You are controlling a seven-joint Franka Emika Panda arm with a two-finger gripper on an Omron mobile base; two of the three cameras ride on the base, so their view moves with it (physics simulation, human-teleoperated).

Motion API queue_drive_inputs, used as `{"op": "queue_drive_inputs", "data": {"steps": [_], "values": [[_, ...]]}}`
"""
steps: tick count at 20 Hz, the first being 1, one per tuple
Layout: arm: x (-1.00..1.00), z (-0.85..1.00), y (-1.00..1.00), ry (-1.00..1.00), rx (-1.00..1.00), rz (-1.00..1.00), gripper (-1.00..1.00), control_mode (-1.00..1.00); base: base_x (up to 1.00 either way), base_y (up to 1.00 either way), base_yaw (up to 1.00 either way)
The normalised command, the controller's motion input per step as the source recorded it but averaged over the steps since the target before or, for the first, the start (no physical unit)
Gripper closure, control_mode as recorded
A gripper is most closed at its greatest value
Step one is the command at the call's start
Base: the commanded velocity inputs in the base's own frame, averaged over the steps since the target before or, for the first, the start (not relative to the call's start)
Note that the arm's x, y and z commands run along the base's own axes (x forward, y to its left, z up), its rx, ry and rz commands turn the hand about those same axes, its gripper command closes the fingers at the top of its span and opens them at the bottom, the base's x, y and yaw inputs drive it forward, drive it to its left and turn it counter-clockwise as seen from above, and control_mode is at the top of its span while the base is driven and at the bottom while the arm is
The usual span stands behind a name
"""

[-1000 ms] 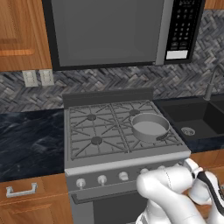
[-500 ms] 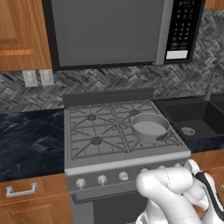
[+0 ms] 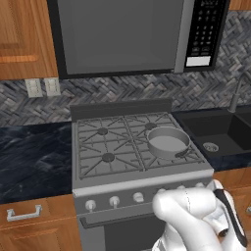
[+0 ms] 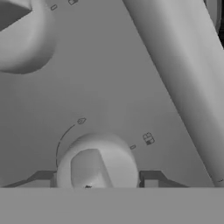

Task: Turn off the front right burner of the stove.

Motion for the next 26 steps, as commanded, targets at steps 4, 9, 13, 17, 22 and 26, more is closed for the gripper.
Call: {"op": "queue_drive_inputs", "data": {"steps": [4, 9, 13, 17, 22, 26], "values": [[0.0, 0.0, 0.15, 0.09, 0.35, -0.19, 1.0, -1.0, 0.0, 0.0, 0.0], [0.0, 0.0, 0.01, 0.06, 0.38, -0.16, 1.0, -1.0, 0.0, 0.0, 0.0], [-0.05, 0.0, 0.0, 0.02, 0.39, -0.15, 1.0, -1.0, 0.0, 0.0, 0.0], [-0.14, 0.0, 0.0, 0.0, 0.4, -0.14, 1.0, -1.0, 0.0, 0.0, 0.0], [-0.07, 0.0, 0.0, 0.0, 0.39, -0.11, 1.0, -1.0, 0.0, 0.0, 0.0], [0.0, 0.04, 0.01, 0.0, 0.36, -0.1, 1.0, -1.0, 0.0, 0.0, 0.0]]}}
